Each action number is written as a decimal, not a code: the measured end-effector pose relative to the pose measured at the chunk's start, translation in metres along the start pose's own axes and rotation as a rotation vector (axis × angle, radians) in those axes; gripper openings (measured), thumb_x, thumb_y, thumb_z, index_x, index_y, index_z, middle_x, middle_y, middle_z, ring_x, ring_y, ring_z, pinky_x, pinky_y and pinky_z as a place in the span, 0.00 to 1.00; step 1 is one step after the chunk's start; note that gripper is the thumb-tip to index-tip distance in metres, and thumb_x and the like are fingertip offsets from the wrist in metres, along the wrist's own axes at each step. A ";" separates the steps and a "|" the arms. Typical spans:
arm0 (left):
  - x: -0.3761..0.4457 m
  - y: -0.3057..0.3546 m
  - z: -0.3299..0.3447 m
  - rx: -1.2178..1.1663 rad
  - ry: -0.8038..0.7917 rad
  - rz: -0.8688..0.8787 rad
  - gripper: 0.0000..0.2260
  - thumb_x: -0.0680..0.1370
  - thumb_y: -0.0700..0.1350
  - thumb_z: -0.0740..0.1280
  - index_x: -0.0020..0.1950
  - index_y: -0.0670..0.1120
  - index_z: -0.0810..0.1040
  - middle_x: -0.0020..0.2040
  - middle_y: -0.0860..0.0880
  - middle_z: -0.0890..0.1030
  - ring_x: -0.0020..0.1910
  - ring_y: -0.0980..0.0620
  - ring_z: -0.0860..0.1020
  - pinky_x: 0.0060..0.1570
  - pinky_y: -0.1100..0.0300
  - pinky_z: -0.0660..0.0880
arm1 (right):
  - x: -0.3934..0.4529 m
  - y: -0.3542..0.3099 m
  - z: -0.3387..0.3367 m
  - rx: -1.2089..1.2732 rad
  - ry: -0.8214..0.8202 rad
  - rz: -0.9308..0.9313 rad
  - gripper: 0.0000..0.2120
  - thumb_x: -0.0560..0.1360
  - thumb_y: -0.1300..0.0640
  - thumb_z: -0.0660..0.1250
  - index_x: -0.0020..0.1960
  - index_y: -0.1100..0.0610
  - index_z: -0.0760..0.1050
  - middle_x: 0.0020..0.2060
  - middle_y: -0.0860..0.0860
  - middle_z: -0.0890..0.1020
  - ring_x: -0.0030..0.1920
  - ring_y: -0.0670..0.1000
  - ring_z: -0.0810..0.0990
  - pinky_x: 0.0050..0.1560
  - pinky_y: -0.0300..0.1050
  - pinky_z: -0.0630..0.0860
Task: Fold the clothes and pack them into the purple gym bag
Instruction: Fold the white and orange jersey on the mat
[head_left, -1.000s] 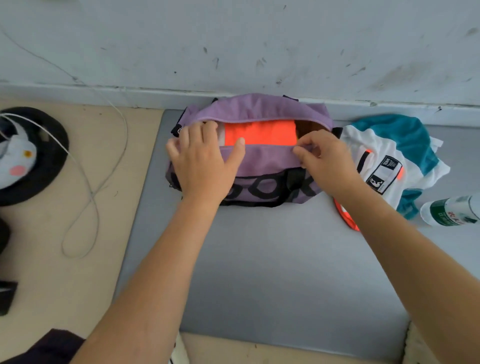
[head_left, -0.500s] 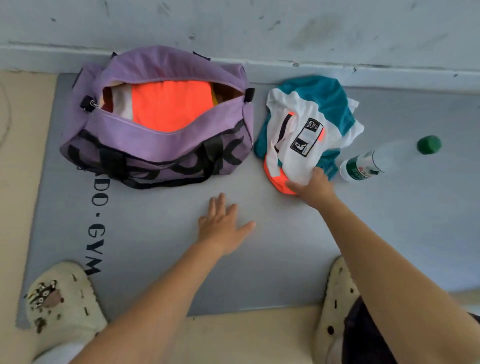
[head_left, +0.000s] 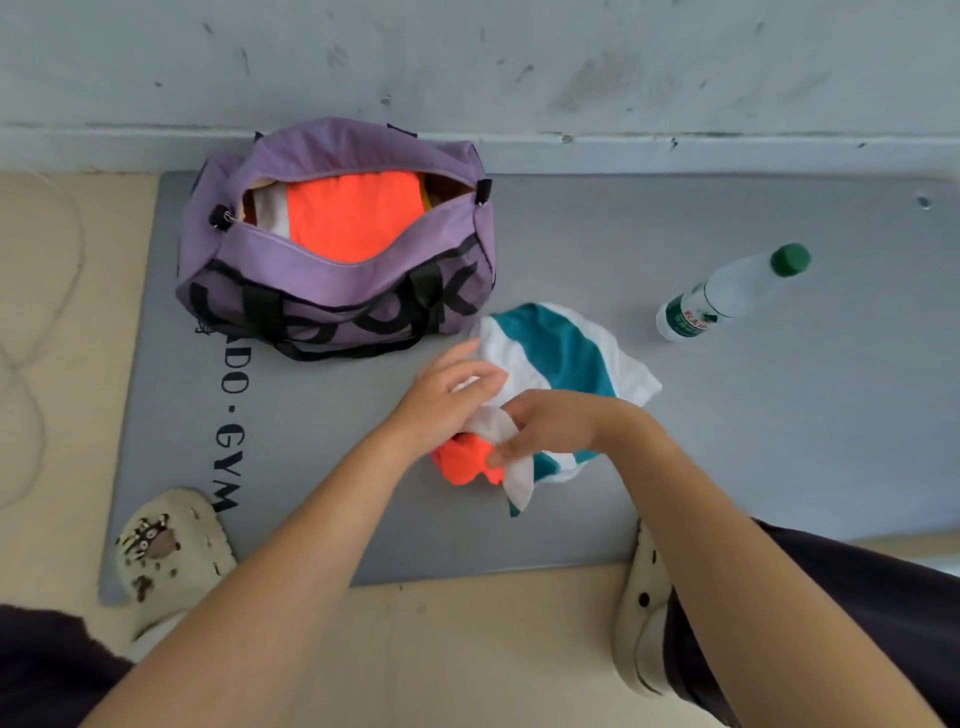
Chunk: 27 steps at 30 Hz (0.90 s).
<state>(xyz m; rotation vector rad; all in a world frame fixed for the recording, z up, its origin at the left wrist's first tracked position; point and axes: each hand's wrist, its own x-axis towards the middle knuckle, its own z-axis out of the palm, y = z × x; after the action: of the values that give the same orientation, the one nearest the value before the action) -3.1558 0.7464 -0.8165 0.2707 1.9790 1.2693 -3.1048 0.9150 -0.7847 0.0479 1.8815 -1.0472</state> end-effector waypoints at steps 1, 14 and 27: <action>-0.013 0.017 -0.002 -0.044 -0.021 0.020 0.06 0.79 0.55 0.66 0.48 0.58 0.82 0.60 0.60 0.77 0.57 0.67 0.73 0.60 0.68 0.67 | -0.017 -0.016 -0.005 0.053 0.022 -0.066 0.06 0.74 0.52 0.72 0.50 0.51 0.81 0.47 0.45 0.84 0.50 0.44 0.82 0.58 0.40 0.75; -0.184 0.194 -0.097 0.337 -0.122 0.154 0.22 0.62 0.76 0.65 0.44 0.63 0.83 0.46 0.64 0.84 0.48 0.63 0.82 0.51 0.60 0.76 | -0.218 -0.177 -0.020 0.606 0.532 -0.630 0.19 0.81 0.60 0.59 0.36 0.51 0.83 0.30 0.45 0.82 0.31 0.43 0.80 0.32 0.36 0.75; -0.235 0.239 -0.117 -0.295 0.335 0.312 0.19 0.73 0.59 0.72 0.50 0.43 0.83 0.49 0.47 0.86 0.51 0.49 0.84 0.56 0.52 0.78 | -0.246 -0.193 0.023 0.064 0.969 -0.519 0.23 0.70 0.35 0.67 0.54 0.52 0.76 0.47 0.46 0.83 0.48 0.47 0.82 0.49 0.38 0.75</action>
<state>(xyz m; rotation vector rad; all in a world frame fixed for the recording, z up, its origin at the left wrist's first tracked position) -3.1245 0.6542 -0.4752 0.2391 2.0392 1.8895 -3.0375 0.8697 -0.4820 0.1254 2.8218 -1.6165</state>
